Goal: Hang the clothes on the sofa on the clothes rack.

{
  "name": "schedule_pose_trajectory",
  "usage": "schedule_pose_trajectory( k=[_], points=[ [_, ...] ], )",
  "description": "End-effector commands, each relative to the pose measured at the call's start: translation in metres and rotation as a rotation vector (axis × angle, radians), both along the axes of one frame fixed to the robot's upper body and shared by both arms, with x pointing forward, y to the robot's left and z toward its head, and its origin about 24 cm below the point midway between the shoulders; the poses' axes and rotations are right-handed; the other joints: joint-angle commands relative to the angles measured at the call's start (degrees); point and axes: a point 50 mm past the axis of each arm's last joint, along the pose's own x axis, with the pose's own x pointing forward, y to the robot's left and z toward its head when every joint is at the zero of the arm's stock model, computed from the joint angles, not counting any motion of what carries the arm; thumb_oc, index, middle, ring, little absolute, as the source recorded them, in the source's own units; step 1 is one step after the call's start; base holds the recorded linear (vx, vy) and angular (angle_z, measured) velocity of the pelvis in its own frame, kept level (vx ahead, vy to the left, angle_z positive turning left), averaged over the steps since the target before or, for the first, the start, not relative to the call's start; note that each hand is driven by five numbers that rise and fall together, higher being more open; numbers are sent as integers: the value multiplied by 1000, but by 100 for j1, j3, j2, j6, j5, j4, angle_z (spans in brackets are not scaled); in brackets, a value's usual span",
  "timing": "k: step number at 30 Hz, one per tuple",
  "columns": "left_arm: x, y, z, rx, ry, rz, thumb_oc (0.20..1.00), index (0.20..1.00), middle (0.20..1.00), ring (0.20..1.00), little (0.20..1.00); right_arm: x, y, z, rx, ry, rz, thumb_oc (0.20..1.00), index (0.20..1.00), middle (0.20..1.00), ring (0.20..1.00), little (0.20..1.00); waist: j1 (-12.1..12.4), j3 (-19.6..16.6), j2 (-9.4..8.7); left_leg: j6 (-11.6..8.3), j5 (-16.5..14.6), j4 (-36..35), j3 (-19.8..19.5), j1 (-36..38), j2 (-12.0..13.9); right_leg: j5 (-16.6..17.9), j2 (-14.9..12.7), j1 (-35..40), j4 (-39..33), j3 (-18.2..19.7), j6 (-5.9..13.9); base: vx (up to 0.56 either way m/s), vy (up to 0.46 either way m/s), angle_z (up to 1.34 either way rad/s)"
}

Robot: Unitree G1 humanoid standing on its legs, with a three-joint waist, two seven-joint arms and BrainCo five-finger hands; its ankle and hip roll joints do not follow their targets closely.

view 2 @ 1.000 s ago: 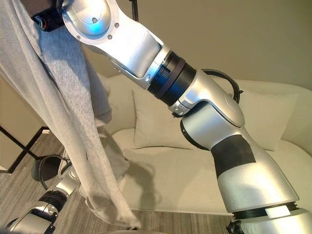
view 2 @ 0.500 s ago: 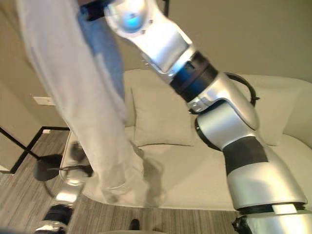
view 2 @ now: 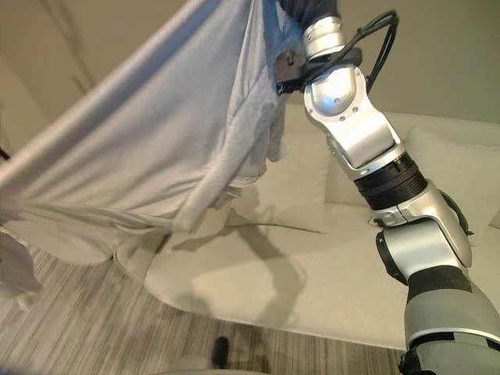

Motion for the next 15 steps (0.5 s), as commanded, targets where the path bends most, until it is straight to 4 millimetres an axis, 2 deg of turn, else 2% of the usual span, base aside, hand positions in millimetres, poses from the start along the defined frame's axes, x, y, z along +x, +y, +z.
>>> schedule_pose_trajectory(
  k=[1, 4, 5, 6, 8, 9, 13, 15],
  points=[
    [-6, 6, 65, 261, -54, 17, 200, 200, 200, 200, 200, -22, -1, 18, 61, -135, 39, 200, 200, 200, 200, 200, 157, 93, -261, -34, -530, -95, 623, -633, -43, 918, -133, -58, 292, 106, -124, -187, -60, 40],
    [-10, 5, 92, 349, -78, 23, 200, 200, 200, 200, 200, -34, -8, -9, 60, -111, 63, 200, 200, 200, 200, 200, 91, 266, -187, -78, -441, 4, 886, -78, 173, 992, -103, -121, 169, -41, -126, -162, -8, 40],
    [-10, 4, 93, 351, -75, 22, 200, 200, 200, 200, 200, -34, -9, -10, 61, -109, 61, 200, 200, 200, 200, 200, 92, 268, -196, -81, -446, -4, 881, -56, 172, 990, -102, -98, 161, -47, -128, -256, 63, 60],
    [-8, -4, 112, 412, -128, 7, 200, 200, 200, 200, 200, -46, -24, -29, 80, -117, 33, 200, 200, 200, 200, 200, -149, 244, -175, -111, -555, 13, 995, 558, 568, 1032, -211, -365, 14, -321, -80, -198, 58, 27],
    [-7, -5, 113, 421, -122, 2, 200, 200, 200, 200, 200, -48, -26, -31, 85, -113, 27, 200, 200, 200, 200, 200, -158, 231, -198, -121, -526, -22, 953, 575, 581, 1036, -190, -343, 16, -374, -88, -143, 60, 78],
    [-7, -9, 122, 450, -152, 3, 200, 200, 200, 200, 200, -55, -32, -39, 100, -120, 30, 200, 200, 200, 200, 200, -344, 170, -213, -116, -545, -46, 1047, 966, 961, 1048, -318, -532, 4, -522, -33, -97, 87, 99],
    [-1, -20, 126, 473, -183, -33, 200, 200, 200, 200, 200, -69, -49, -57, 138, -120, -23, 200, 200, 200, 200, 200, -616, -140, -175, -116, -450, -144, 1017, 1432, 1516, 1093, -429, -734, 0, -762, 3, -76, 121, 40],
    [0, -21, 126, 473, -182, -36, 200, 200, 200, 200, 200, -70, -50, -58, 139, -118, -26, 200, 200, 200, 200, 200, -618, -165, -175, -121, -448, -144, 994, 1407, 1526, 1091, -421, -744, 0, -783, -2, -8, 21, 3]
  ],
)
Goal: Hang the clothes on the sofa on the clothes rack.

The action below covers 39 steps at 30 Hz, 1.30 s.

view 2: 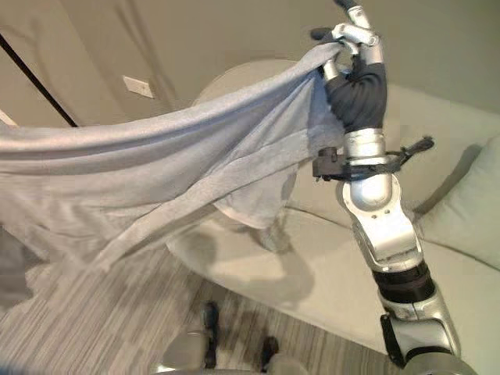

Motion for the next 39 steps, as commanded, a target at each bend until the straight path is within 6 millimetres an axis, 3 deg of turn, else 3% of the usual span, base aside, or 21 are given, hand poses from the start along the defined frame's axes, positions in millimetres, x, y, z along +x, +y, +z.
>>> schedule_pose_trajectory(
  k=[1, 6, 7, 8, 11, 12, 13, 14, 17, 21, 22, 23, 24, 25, 26, 27, 28, 29, 30, 31, 39],
  points=[
    [-7, -3, 9, 106, 35, 25, 200, 200, 200, 200, 200, -4, 3, 19, -11, -115, -1, 200, 200, 200, 200, 200, -62, -832, 94, -36, 575, -1595, -55, 1602, 223, 599, -223, -304, -82, -82, 245, 0, 0, 0],
    [-7, -3, 9, 106, 35, 25, 200, 200, 200, 200, 200, -4, 3, 19, -11, -115, -1, 200, 200, 200, 200, 200, -63, -835, 94, -36, 576, -1595, -57, 1598, 223, 599, -223, -307, -82, -84, 245, -23, 70, 18],
    [-6, -11, 24, 151, -30, -1, 200, 200, 200, 200, 200, -10, -4, 17, 12, -148, -41, 200, 200, 200, 200, 200, -260, -846, 149, -48, 673, -1595, 45, 1735, 673, 618, -575, -452, -72, -68, 316, -127, 340, 47],
    [-1, -15, 27, 165, -29, -13, 200, 200, 200, 200, 200, -14, -7, 15, 19, -151, -58, 200, 200, 200, 200, 200, -242, -864, 108, -59, 696, -1595, -25, 1678, 708, 638, -549, -453, -76, -141, 319, -185, 590, 102],
    [3, -17, 32, 150, -82, -26, 200, 200, 200, 200, 200, -20, -19, 14, 35, -180, -153, 200, 200, 200, 200, 200, -330, -802, 172, -189, 765, -1595, -170, 1570, 1109, 706, -952, -375, -67, -185, 386, -95, 589, 56],
    [0, -19, 34, 162, -114, -34, 200, 200, 200, 200, 200, -24, -25, 15, 66, -209, -208, 200, 200, 200, 200, 200, -319, -809, 397, -264, 924, -1573, -488, 1638, 986, 803, -1292, -396, -52, -14, 332, -99, 613, 11],
    [-1, -20, 34, 163, -112, -34, 200, 200, 200, 200, 200, -25, -25, 14, 66, -208, -209, 200, 200, 200, 200, 200, -305, -792, 368, -259, 919, -1587, -459, 1688, 954, 795, -1321, -371, -62, 9, 346, -230, 1546, 18],
    [-6, -20, 37, 158, -188, -41, 200, 200, 200, 200, 200, -35, -43, 11, 80, -244, -366, 200, 200, 200, 200, 200, -441, -728, 549, -439, 710, -1400, -76, 1885, 293, 781, -1935, -547, -82, -220, 338, -175, 1153, -11],
    [-7, -20, 29, 140, -188, -38, 200, 200, 200, 200, 200, -30, -30, 16, 79, -258, -336, 200, 200, 200, 200, 200, -430, -371, 694, -488, 722, -1207, 239, 1981, -25, 843, -2207, -788, -71, -691, 359, -190, 752, -30],
    [6, -45, 36, 175, -248, -153, 200, 200, 200, 200, 200, -35, -34, 18, 32, -288, -401, 200, 200, 200, 200, 200, -711, -175, 751, -310, 642, -1343, -30, 1896, -595, 598, -1344, -418, 455, 61, 218, -235, 388, -68],
    [7, -45, 36, 174, -248, -156, 200, 200, 200, 200, 200, -35, -35, 18, 31, -289, -404, 200, 200, 200, 200, 200, -698, -171, 760, -311, 644, -1345, -38, 1896, -593, 577, -1345, -430, 488, 59, 217, -190, 300, 87],
    [17, -54, 35, 172, -227, -217, 200, 200, 200, 200, 200, -38, -37, 18, -1, -300, -425, 200, 200, 200, 200, 200, -779, -286, 701, -202, 635, -1405, -161, 1733, -875, 448, -684, -182, 924, 305, 185, -176, 257, 72],
    [21, -57, 31, 153, -215, -244, 200, 200, 200, 200, 200, -40, -41, 17, -12, -299, -448, 200, 200, 200, 200, 200, -785, -329, 654, -152, 639, -1407, -243, 1627, -1010, 413, -404, -93, 1094, 416, 150, -175, 256, 64],
    [22, -57, 31, 152, -214, -246, 200, 200, 200, 200, 200, -40, -41, 16, -12, -299, -449, 200, 200, 200, 200, 200, -780, -338, 655, -153, 636, -1402, -249, 1619, -1010, 400, -405, -105, 1113, 411, 149, -127, 159, 29],
    [27, -60, 25, 115, -203, -280, 200, 200, 200, 200, 200, -42, -44, 15, -26, -297, -477, 200, 200, 200, 200, 200, -792, -361, 591, -73, 629, -1383, -375, 1520, -1174, 384, -68, -71, 1277, 617, 106, -66, 87, 23],
    [28, -60, 24, 115, -202, -283, 200, 200, 200, 200, 200, -42, -45, 15, -27, -297, -480, 200, 200, 200, 200, 200, -780, -375, 591, -74, 619, -1373, -380, 1507, -1177, 360, -72, -93, 1310, 613, 105, -123, 200, 14],
    [33, -62, 16, 61, -201, -312, 200, 200, 200, 200, 200, -43, -52, 12, -39, -285, -535, 200, 200, 200, 200, 200, -832, -381, 477, 55, 560, -1375, -513, 1459, -1407, 319, 374, -100, 1420, 875, 17, -55, 109, 11],
    [33, -63, 16, 59, -200, -316, 200, 200, 200, 200, 200, -44, -53, 12, -41, -285, -539, 200, 200, 200, 200, 200, -822, -394, 488, 58, 554, -1366, -526, 1444, -1407, 308, 374, -119, 1444, 865, 13, -124, 165, 13],
    [34, -55, 3, 5, -172, -289, 200, 200, 200, 200, 200, -45, -60, 9, -48, -274, -592, 200, 200, 200, 200, 200, -784, -427, 378, 147, 542, -1377, -603, 1458, -1557, 168, 579, -217, 1285, 954, -142, -135, -57, 57],
    [35, -63, -7, -46, -187, -344, 200, 200, 200, 200, 200, -44, -67, 3, -75, -246, -650, 200, 200, 200, 200, 200, -764, -489, 241, 143, 582, -1279, -520, 1324, -1501, 209, 577, -125, 718, 995, -96, -122, -55, 60],
    [32, -76, -4, -40, -243, -391, 200, 200, 200, 200, 200, -37, -68, 3, -83, -233, -660, 200, 200, 200, 200, 200, -723, -454, 281, 28, 536, -714, -536, 1207, -1363, 365, 384, 149, 30, 766, -43, -35, -11, 20]
  ],
)
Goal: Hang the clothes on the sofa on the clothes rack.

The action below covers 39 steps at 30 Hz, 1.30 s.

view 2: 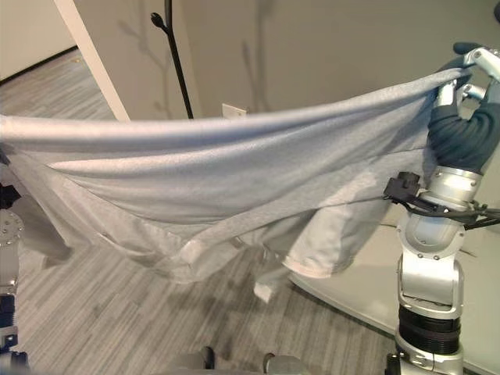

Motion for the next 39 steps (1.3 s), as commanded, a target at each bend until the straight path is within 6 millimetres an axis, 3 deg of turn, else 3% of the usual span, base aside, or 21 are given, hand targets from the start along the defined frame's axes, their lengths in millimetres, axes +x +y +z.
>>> schedule_pose_trajectory(
  k=[1, 3, 6, 7, 8, 11, 12, 16, 17, 24, 25, 26, 27, 30, 32, 33, 34, 35, 39],
  points=[
    [-19, -1, 41, 127, -165, 25, 200, 200, 200, 200, 200, -6, -3, 22, -117, -114, -95, 200, 200, 200, 200, 200, -63, -216, -38, 89, 578, -105, 91, 114, 245, 624, -133, 370, -826, -266, -104, -134, 112, 6],
    [-22, 2, 38, 117, -161, 45, 200, 200, 200, 200, 200, -5, -8, 20, -116, -102, -123, 200, 200, 200, 200, 200, -27, -299, -33, 137, 481, -233, 4, -27, 379, 576, -196, 327, -826, -212, -83, 5, 154, 10],
    [-27, 9, 26, 75, -133, 65, 200, 200, 200, 200, 200, 0, -22, 10, -87, -49, -178, 200, 200, 200, 200, 200, 95, -426, -27, 183, 643, -833, -224, -355, 733, 588, -346, 271, -826, -63, -39, 70, 138, -3],
    [-27, 9, 25, 75, -133, 63, 200, 200, 200, 200, 200, 0, -22, 10, -87, -49, -179, 200, 200, 200, 200, 200, 96, -450, -21, 176, 640, -881, -230, -339, 738, 568, -341, 267, -826, -67, -39, 135, 288, -13],
    [-24, 12, 15, 44, -89, 66, 200, 200, 200, 200, 200, 5, -33, 2, -81, 2, -240, 200, 200, 200, 200, 200, 136, -377, -29, 83, 773, -935, -310, -702, 922, 659, -547, 392, -826, 28, -38, 132, 259, -12],
    [-24, 13, 14, 42, -82, 67, 200, 200, 200, 200, 200, 5, -40, -2, -75, 26, -275, 200, 200, 200, 200, 200, 127, -453, 62, 11, 691, -1001, -336, -570, 921, 664, -574, 358, -826, 8, -52, 123, 249, -3],
    [-19, 9, 5, 37, -34, 36, 200, 200, 200, 200, 200, -1, -47, -14, -16, 59, -281, 200, 200, 200, 200, 200, -36, -638, 282, -176, 800, -979, -279, -385, 822, 797, -932, 328, -826, 36, -101, 247, 549, 4],
    [-14, 2, 7, 74, -5, -9, 200, 200, 200, 200, 200, -4, -47, -21, -24, 85, -291, 200, 200, 200, 200, 200, 5, -756, 316, -176, 744, -757, -171, -309, 534, 872, -1337, 280, -769, 53, -129, 191, 403, 0],
    [-10, -5, 9, 100, 6, -47, 200, 200, 200, 200, 200, -3, -47, -22, -32, 86, -307, 200, 200, 200, 200, 200, -29, -748, 433, -149, 692, -623, -118, -197, 313, 894, -1616, 245, -581, 29, -148, 209, 423, -41],
    [-4, -14, 4, 90, 14, -91, 200, 200, 200, 200, 200, 4, -44, -21, -22, 88, -299, 200, 200, 200, 200, 200, -47, -561, 656, -118, 731, -527, 35, 85, 216, 844, -1792, 154, -23, -179, -189, 120, 218, -30],
    [-3, -14, -2, 75, 41, -98, 200, 200, 200, 200, 200, 8, -42, -18, -51, 98, -292, 200, 200, 200, 200, 200, -50, -459, 740, -149, 754, -520, 180, 231, 233, 794, -1747, 137, 246, -565, -141, 174, 247, -59],
    [-6, -16, -8, 62, 47, -110, 200, 200, 200, 200, 200, 6, -41, -16, -86, 100, -295, 200, 200, 200, 200, 200, -116, -319, 782, -124, 727, -693, 112, 505, 78, 766, -1147, -40, 407, -510, -73, 238, 307, -65],
    [-6, -16, -12, 42, 52, -113, 200, 200, 200, 200, 200, 5, -42, -17, -102, 108, -310, 200, 200, 200, 200, 200, -202, -260, 830, -112, 707, -855, 32, 672, 19, 733, -797, -209, 451, -475, -47, 189, 220, -81],
    [-2, -12, -21, 20, 92, -105, 200, 200, 200, 200, 200, 4, -45, -19, -145, 129, -335, 200, 200, 200, 200, 200, -619, 50, 841, -20, 566, -1008, -96, 1126, -85, 698, 0, -1039, 333, -477, -31, 209, 140, -49],
    [2, -10, -22, 25, 107, -95, 200, 200, 200, 200, 200, 7, -43, -20, -158, 138, -325, 200, 200, 200, 200, 200, -733, 158, 809, 17, 516, -1008, -77, 1259, -79, 737, 149, -1339, 247, -539, -34, 114, 32, 5],
    [3, -8, -13, 40, 78, -74, 200, 200, 200, 200, 200, 4, -42, -17, -220, 131, -339, 200, 200, 200, 200, 200, -805, 145, 672, 82, 480, -1008, -118, 1252, -52, 698, 271, -1284, 192, -317, -101, 72, -31, 19],
    [5, -9, -12, 42, 80, -74, 200, 200, 200, 200, 200, 3, -42, -17, -222, 130, -343, 200, 200, 200, 200, 200, -801, 142, 659, 90, 485, -1008, -137, 1253, -66, 690, 255, -1254, 148, -318, -114, 126, -92, 28],
    [3, -6, -5, 52, 51, -48, 200, 200, 200, 200, 200, -2, -44, -12, -288, 120, -386, 200, 200, 200, 200, 200, -751, 69, 535, 142, 520, -999, -115, 1286, 30, 713, 255, -1168, 116, -324, -89, 118, -96, 62],
    [-1, -6, 3, 86, 26, -12, 200, 200, 200, 200, 200, -4, -40, -4, -356, 90, -387, 200, 200, 200, 200, 200, -691, -214, 533, 225, 607, -737, -124, 1239, 255, 775, 190, -956, -67, -463, -23, 174, -103, 38]
  ],
)
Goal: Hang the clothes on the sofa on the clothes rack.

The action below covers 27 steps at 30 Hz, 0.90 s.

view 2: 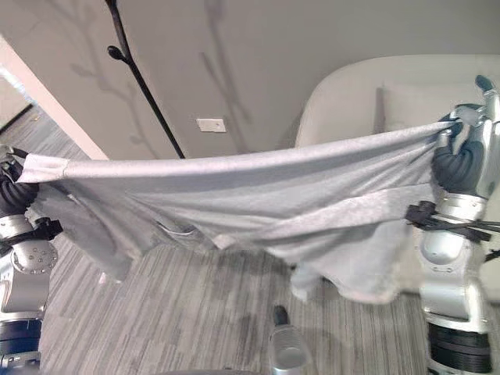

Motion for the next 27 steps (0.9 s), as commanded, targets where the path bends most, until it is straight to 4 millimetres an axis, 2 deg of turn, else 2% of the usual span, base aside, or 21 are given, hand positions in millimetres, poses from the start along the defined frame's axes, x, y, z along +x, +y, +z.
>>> schedule_pose_trajectory(
  k=[1, 2, 3, 4, 5, 6, 8, 9, 11, 13, 14, 15, 16, 17, 19, 22, 25, 26, 27],
  points=[
    [-3, 13, 50, 105, -179, 92, 200, 200, 200, 200, 200, -9, 16, 34, -133, -184, 42, 200, 200, 200, 200, 200, -169, -432, -22, 113, 858, 424, -64, 43, 201, -22, -211, 655, -177, 105, -51, 131, -82, 29],
    [-3, 13, 50, 105, -179, 92, 200, 200, 200, 200, 200, -9, 15, 34, -133, -184, 42, 200, 200, 200, 200, 200, -183, -436, -20, 112, 837, 466, -82, 15, 204, -9, -212, 666, -202, 90, -50, 260, -156, 45],
    [-4, 12, 53, 118, -189, 94, 200, 200, 200, 200, 200, -10, 19, 40, -167, -208, 45, 200, 200, 200, 200, 200, -186, -485, -118, 127, 880, 874, -22, -54, 413, 113, -351, 778, -246, 48, -20, 214, -120, 59],
    [-5, 12, 57, 130, -203, 99, 200, 200, 200, 200, 200, -9, 23, 43, -185, -219, 58, 200, 200, 200, 200, 200, -181, -481, -190, 145, 863, 1256, -53, -148, 500, 191, -419, 913, -309, 48, -32, 211, -117, 31],
    [-6, 12, 57, 130, -203, 100, 200, 200, 200, 200, 200, -9, 23, 43, -185, -220, 59, 200, 200, 200, 200, 200, -200, -468, -189, 146, 827, 1319, -73, -174, 508, 201, -416, 934, -330, 33, -30, 244, -110, 32],
    [-6, 11, 63, 139, -228, 93, 200, 200, 200, 200, 200, -6, 22, 46, -205, -218, 48, 200, 200, 200, 200, 200, -93, -435, -359, 135, 752, 1556, 5, -462, 577, 197, -555, 1211, -438, 55, -30, 241, -71, 54],
    [-7, 10, 66, 144, -243, 95, 200, 200, 200, 200, 200, -4, 18, 46, -205, -218, 22, 200, 200, 200, 200, 200, -22, -385, -431, 98, 526, 1384, 89, -704, 514, 205, -581, 1454, -586, 45, 4, 280, -8, 41],
    [-8, 8, 67, 151, -239, 88, 200, 200, 200, 200, 200, -5, 14, 45, -192, -213, -1, 200, 200, 200, 200, 200, 79, -331, -450, -38, 431, 921, 145, -1101, 397, 154, -561, 1699, -620, 93, 6, 299, 72, 0],
    [-8, 11, 65, 127, -226, 85, 200, 200, 200, 200, 200, 1, 8, 41, -140, -188, -15, 200, 200, 200, 200, 200, 373, -311, -488, -128, 703, -45, -62, -1461, 237, 51, -568, 2013, -673, 285, -58, 399, 135, -5],
    [-8, 13, 67, 121, -229, 83, 200, 200, 200, 200, 200, 6, 11, 42, -114, -195, 7, 200, 200, 200, 200, 200, 572, -205, -541, -151, 665, -115, -242, -1835, 294, -4, -676, 2175, -634, 424, -96, 219, 106, -41],
    [-9, 13, 67, 122, -231, 84, 200, 200, 200, 200, 200, 7, 11, 42, -113, -197, 9, 200, 200, 200, 200, 200, 588, -201, -546, -153, 663, -116, -217, -1833, 301, -3, -677, 2158, -627, 451, -96, 291, 286, -80],
    [-10, 15, 71, 127, -240, 92, 200, 200, 200, 200, 200, 8, 12, 41, -84, -198, 19, 200, 200, 200, 200, 200, 713, -167, -584, -246, 798, -80, -364, -2078, 543, -20, -895, 2354, -601, 572, -134, 237, 249, -103],
    [-11, 16, 72, 130, -241, 92, 200, 200, 200, 200, 200, 9, 12, 41, -79, -200, 21, 200, 200, 200, 200, 200, 756, -163, -595, -271, 815, -92, -321, -2063, 571, 3, -887, 2343, -624, 625, -144, 392, 477, -90],
    [-14, 16, 75, 149, -247, 102, 200, 200, 200, 200, 200, 5, 10, 39, -89, -195, 8, 200, 200, 200, 200, 200, 787, -302, -513, -343, 1040, -81, -333, -1941, 636, 36, -1017, 2343, -605, 747, -154, 221, 377, -96],
    [-17, 16, 74, 149, -253, 108, 200, 200, 200, 200, 200, -1, 2, 33, -96, -178, -36, 200, 200, 200, 200, 200, 721, -519, -408, -459, 1215, 154, -250, -1826, 570, 132, -1344, 2337, -580, 769, -198, 354, 617, -103],
    [-11, 9, 76, 166, -258, 77, 200, 200, 200, 200, 200, -6, -1, 29, -97, -171, -63, 200, 200, 200, 200, 200, 656, -763, -344, -461, 998, 450, -72, -1669, 297, 152, -1857, 2284, -400, 645, -236, 339, 577, -34],
    [-10, 9, 76, 168, -260, 75, 200, 200, 200, 200, 200, -6, -1, 29, -95, -172, -65, 200, 200, 200, 200, 200, 690, -762, -386, -439, 1002, 444, -33, -1657, 253, 123, -1910, 2254, -359, 681, -214, 133, 256, 0],
    [-6, 8, 75, 147, -263, 69, 200, 200, 200, 200, 200, 1, -5, 28, -82, -151, -86, 200, 200, 200, 200, 200, 573, -712, -150, -368, 989, 465, 93, -1204, 98, 81, -2188, 2087, 228, 461, -374, 454, 919, -14],
    [-5, 7, 74, 168, -250, 68, 200, 200, 200, 200, 200, 11, -8, 32, -115, -116, -105, 200, 200, 200, 200, 200, 606, -565, -14, -376, 1010, 407, 233, -845, 45, -33, -2257, 1946, 551, 99, -401, 454, 917, 9]
  ],
)
